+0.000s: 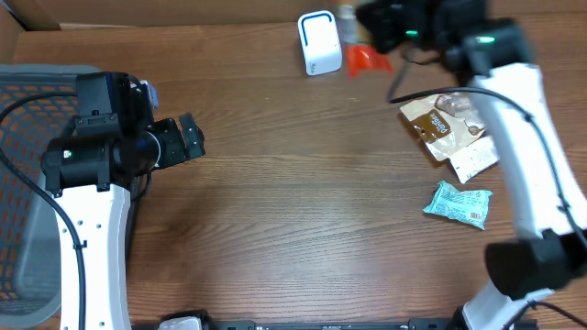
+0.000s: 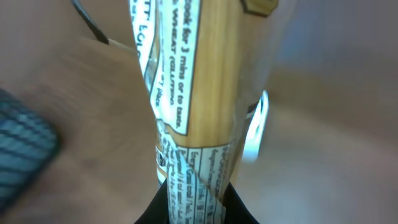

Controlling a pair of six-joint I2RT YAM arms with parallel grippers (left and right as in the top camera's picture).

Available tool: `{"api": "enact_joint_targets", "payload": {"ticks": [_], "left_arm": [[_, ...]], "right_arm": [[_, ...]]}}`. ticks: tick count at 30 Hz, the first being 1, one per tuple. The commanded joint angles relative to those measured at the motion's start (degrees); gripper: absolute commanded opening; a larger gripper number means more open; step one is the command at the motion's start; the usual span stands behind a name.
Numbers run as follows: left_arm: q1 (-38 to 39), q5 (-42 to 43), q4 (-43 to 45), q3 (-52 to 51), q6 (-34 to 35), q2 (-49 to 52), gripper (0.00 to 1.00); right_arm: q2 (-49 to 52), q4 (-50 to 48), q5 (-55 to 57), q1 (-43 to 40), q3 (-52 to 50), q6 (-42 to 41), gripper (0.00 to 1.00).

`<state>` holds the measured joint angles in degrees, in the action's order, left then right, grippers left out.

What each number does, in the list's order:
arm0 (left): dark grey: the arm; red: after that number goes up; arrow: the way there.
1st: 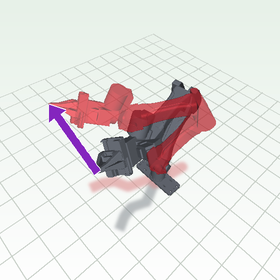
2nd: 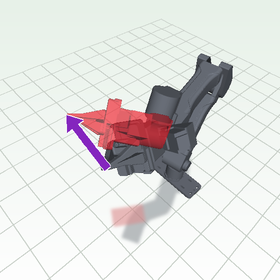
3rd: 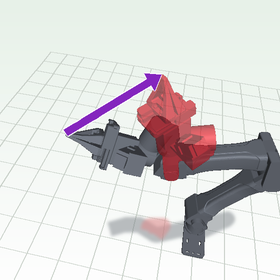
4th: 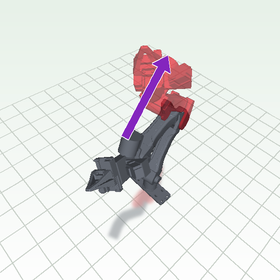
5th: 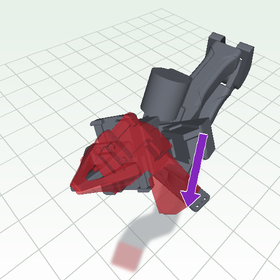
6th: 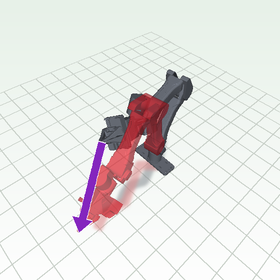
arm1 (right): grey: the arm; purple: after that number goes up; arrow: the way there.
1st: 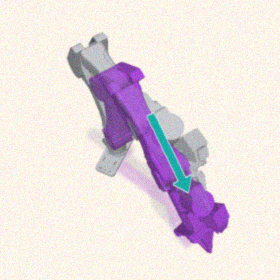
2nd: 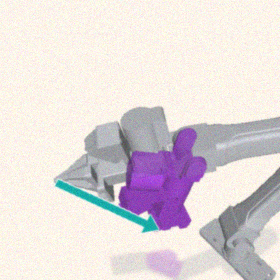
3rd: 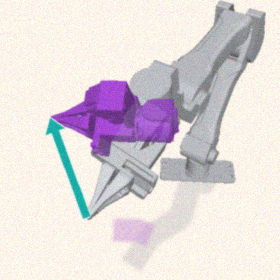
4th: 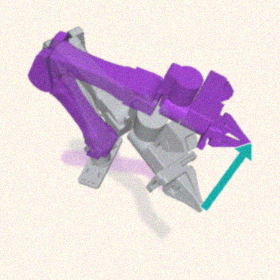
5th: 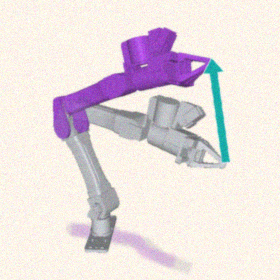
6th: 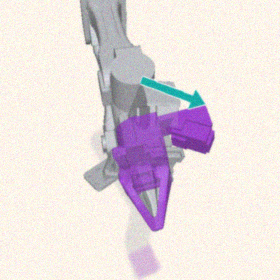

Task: Scan the item barcode
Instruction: 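Carry the spaghetti packet right and drop it onto the pile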

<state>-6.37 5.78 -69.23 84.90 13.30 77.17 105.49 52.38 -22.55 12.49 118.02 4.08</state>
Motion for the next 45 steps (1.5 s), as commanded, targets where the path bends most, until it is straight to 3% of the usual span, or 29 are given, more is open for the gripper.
{"api": "enact_joint_targets", "payload": {"ticks": [1, 4, 6, 9, 17, 24, 26, 27, 29, 38, 45], "left_arm": [[0.0, 0.0, 0.1, 1.1, -0.9, 0.4, 1.00], [0.0, 0.0, 0.1, 1.1, -0.9, 0.4, 1.00], [0.0, 0.0, 0.1, 1.1, -0.9, 0.4, 1.00], [0.0, 0.0, 0.1, 1.1, -0.9, 0.4, 1.00], [0.0, 0.0, 0.1, 1.1, -0.9, 0.5, 1.00], [0.0, 0.0, 0.1, 1.1, -0.9, 0.5, 1.00], [0.0, 0.0, 0.1, 1.1, -0.9, 0.5, 1.00], [0.0, 0.0, 0.1, 1.1, -0.9, 0.5, 1.00], [0.0, 0.0, 0.1, 1.1, -0.9, 0.4, 1.00], [0.0, 0.0, 0.1, 1.1, -0.9, 0.5, 0.99], [0.0, 0.0, 0.1, 1.1, -0.9, 0.4, 1.00]], "right_arm": [[-4.8, 6.1, -6.7, -4.3, 2.0, -12.1, 0.04], [-5.2, 16.0, -5.1, -9.2, 2.0, -16.1, 0.04], [-4.5, 23.1, 1.2, -12.6, 1.7, -24.3, 0.04], [-4.1, 26.0, 7.7, -17.2, -2.5, -28.6, 0.04], [-4.1, 13.0, 9.2, -25.3, -20.8, -29.4, 0.04], [-4.1, -0.9, 9.8, -27.5, -35.8, -29.4, 0.04], [-4.1, -3.1, 9.9, -27.5, -37.9, -29.4, 0.15], [-4.1, -4.0, 10.0, -27.5, -38.8, -29.4, 0.28], [-4.1, -4.3, 10.1, -27.5, -39.3, -29.4, 0.38], [-10.0, 3.4, 7.7, -27.2, -35.1, -26.4, 0.40], [-25.2, 16.5, 0.4, -24.5, -28.2, -17.5, 0.55]]}}
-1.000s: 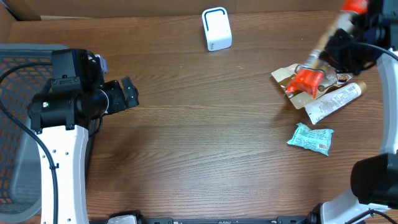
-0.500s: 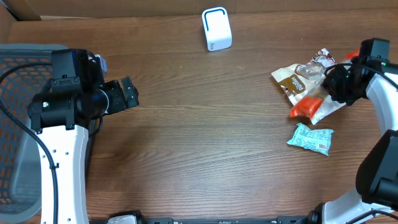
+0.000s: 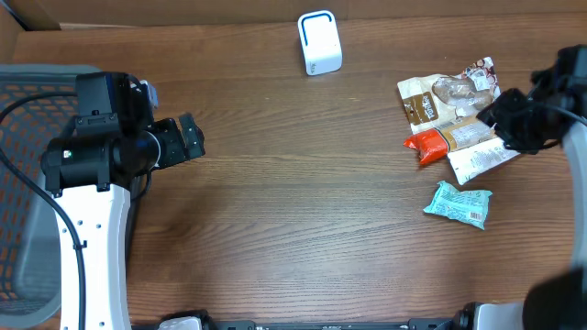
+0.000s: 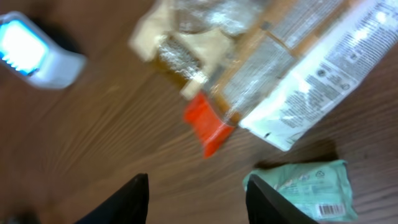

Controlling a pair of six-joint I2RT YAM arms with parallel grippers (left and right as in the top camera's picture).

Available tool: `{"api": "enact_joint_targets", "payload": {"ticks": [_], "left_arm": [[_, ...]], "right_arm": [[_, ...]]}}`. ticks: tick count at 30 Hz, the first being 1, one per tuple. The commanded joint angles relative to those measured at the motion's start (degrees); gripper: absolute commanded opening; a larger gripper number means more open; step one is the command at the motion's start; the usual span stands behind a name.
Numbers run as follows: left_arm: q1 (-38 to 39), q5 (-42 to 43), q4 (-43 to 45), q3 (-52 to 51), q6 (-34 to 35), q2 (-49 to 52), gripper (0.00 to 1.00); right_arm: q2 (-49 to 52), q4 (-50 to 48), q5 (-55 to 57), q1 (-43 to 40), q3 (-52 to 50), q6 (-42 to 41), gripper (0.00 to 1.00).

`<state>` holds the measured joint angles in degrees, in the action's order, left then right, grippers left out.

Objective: Scan the item barcode

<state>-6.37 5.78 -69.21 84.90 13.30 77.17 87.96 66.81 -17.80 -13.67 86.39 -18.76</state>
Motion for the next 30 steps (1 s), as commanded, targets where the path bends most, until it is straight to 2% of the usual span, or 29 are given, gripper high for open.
{"api": "enact_joint_targets", "payload": {"ticks": [1, 2, 3, 4, 5, 11, 16, 21, 25, 30], "left_arm": [[0.0, 0.0, 0.1, 1.1, -0.9, 0.5, 1.00], [0.0, 0.0, 0.1, 1.1, -0.9, 0.4, 1.00], [0.0, 0.0, 0.1, 1.1, -0.9, 0.5, 1.00], [0.0, 0.0, 0.1, 1.1, -0.9, 0.4, 1.00], [0.0, 0.0, 0.1, 1.1, -0.9, 0.5, 1.00], [0.0, 0.0, 0.1, 1.1, -0.9, 0.4, 1.00], [0.0, 0.0, 0.1, 1.1, -0.9, 0.4, 1.00], [0.0, 0.0, 0.1, 1.1, -0.9, 0.5, 1.00], [0.0, 0.0, 0.1, 1.1, -0.9, 0.4, 1.00], [0.0, 0.0, 0.1, 1.1, -0.9, 0.5, 1.00]], "right_arm": [[-10.5, 3.8, -5.0, 2.4, 3.7, 5.8, 0.59], [-12.5, 4.9, -5.0, 2.9, 3.7, 5.7, 0.63], [-15.3, 6.5, -5.0, 3.6, 3.7, 5.7, 0.75], [-18.0, 8.2, -5.0, 4.4, 3.7, 5.3, 0.98], [-19.7, 9.6, -5.0, 4.8, 3.7, 5.1, 1.00], [-30.5, 18.4, -8.9, 6.7, 3.7, -2.1, 1.00], [-35.9, 21.3, -7.6, 6.7, 3.7, -2.3, 1.00], [-36.7, 23.1, -2.6, 6.7, 3.7, 1.5, 1.00], [-37.0, 19.5, 2.0, 7.2, 1.6, 4.3, 1.00], [-43.3, 5.0, 8.3, 9.0, -7.7, 4.3, 1.00]]}}
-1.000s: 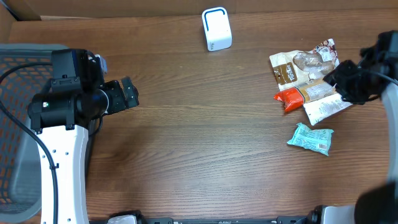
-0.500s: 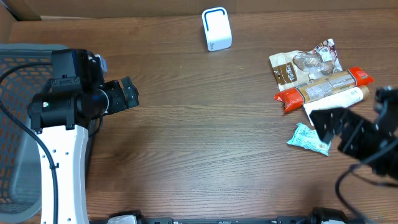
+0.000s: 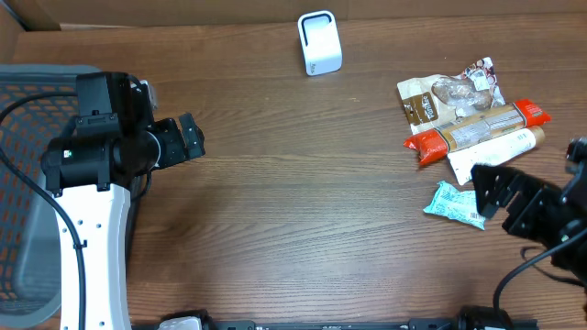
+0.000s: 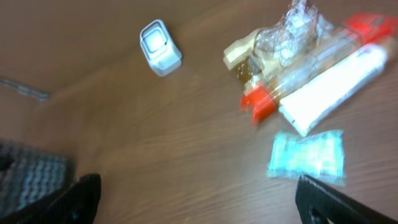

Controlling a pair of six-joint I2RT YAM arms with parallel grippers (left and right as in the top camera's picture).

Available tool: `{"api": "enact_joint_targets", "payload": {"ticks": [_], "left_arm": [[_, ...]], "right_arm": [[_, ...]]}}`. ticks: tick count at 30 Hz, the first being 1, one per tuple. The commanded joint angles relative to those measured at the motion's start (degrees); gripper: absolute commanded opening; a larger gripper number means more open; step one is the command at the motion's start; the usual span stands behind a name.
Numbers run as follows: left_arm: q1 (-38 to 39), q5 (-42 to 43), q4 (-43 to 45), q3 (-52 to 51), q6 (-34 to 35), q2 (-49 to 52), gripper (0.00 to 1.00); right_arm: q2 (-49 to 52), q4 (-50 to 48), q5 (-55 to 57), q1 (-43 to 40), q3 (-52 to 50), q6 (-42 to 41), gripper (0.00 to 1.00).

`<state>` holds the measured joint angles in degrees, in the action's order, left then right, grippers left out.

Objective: Scan the item barcode

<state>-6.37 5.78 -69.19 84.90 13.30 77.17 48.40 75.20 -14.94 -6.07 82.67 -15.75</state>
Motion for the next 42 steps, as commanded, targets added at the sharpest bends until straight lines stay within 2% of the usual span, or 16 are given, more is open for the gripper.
{"api": "enact_joint_targets", "payload": {"ticks": [1, 10, 23, 30, 42], "left_arm": [[0.0, 0.0, 0.1, 1.1, -0.9, 0.4, 1.00], [0.0, 0.0, 0.1, 1.1, -0.9, 0.4, 0.99], [0.0, 0.0, 0.1, 1.1, -0.9, 0.5, 1.00], [0.0, 0.0, 0.1, 1.1, -0.9, 0.5, 1.00], [0.0, 0.0, 0.1, 1.1, -0.9, 0.4, 1.00]], "right_arm": [[-5.6, -6.6, 6.4, 2.2, -6.5, 1.3, 1.00], [-26.2, -34.7, 12.5, 9.0, -37.0, 6.2, 1.00], [-45.1, -66.2, 16.2, 8.5, -74.5, 6.1, 1.00], [-48.3, -72.3, 16.4, 8.5, -81.7, 5.4, 1.00], [-48.3, -70.6, 16.4, 8.5, -82.2, 5.4, 1.00]]}}
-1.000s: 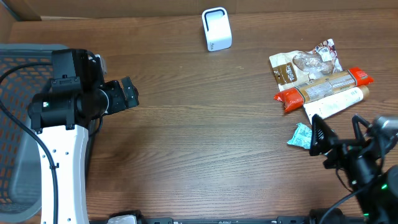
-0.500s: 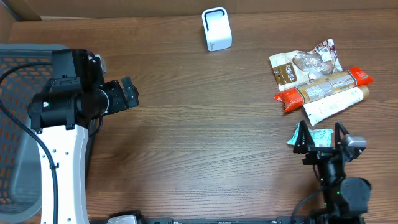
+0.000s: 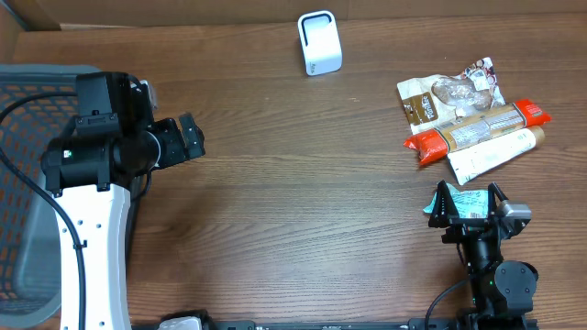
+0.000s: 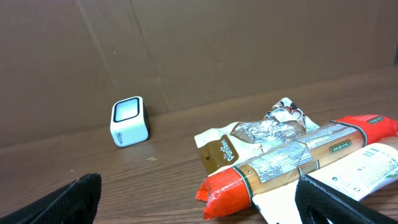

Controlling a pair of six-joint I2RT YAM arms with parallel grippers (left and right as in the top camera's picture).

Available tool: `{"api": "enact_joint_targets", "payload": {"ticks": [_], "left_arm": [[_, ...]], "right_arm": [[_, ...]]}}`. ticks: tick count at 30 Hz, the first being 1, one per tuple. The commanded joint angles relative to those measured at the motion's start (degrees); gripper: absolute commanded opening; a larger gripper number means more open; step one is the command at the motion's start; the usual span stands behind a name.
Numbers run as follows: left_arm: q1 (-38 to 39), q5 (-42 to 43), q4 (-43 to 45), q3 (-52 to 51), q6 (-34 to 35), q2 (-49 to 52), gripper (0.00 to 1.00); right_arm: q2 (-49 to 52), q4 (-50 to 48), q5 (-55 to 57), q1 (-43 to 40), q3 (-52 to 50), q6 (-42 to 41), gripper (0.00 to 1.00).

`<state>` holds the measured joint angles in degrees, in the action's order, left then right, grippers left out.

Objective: Scan the item barcode

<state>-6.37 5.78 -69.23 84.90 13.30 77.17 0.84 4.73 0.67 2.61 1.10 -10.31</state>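
Note:
The long pasta pack with red ends lies on the pile at the right of the table, with nothing holding it. The white scanner stands at the back middle. My right gripper is open and empty, low near the front right edge and facing the pile from a short way off. My left gripper hangs open and empty at the left, far from both.
A brown snack bag and a white pack lie against the pasta pack. A teal packet sits partly under my right gripper. A grey mesh basket stands at the far left. Cardboard walls line the back.
My right arm has drawn back from beside the teal packet to the front edge and dropped low, still open and empty. The items and the left arm have not moved.
My right gripper first held the pasta pack up by the scanner. Then the pack lay on the pile at the right, with the gripper open over it. After that the gripper was nearer the front, by the teal packet. Now it sits low at the front edge.

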Motion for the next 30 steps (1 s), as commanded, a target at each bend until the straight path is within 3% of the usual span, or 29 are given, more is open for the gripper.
{"api": "enact_joint_targets", "payload": {"ticks": [1, 27, 30], "left_arm": [[0.0, 0.0, 0.1, 1.1, -0.9, 0.5, 1.00], [0.0, 0.0, 0.1, 1.0, -0.9, -2.8, 1.00], [0.1, -5.2, -0.2, 0.3, -3.5, -6.4, 1.00]], "right_arm": [[-0.7, -0.2, 0.8, -0.2, -0.7, -0.1, 1.00], [-0.7, -0.2, 0.8, -0.2, -0.7, -0.1, 1.00], [-0.7, -0.2, 0.8, -0.2, -0.7, -0.1, 1.00]]}}
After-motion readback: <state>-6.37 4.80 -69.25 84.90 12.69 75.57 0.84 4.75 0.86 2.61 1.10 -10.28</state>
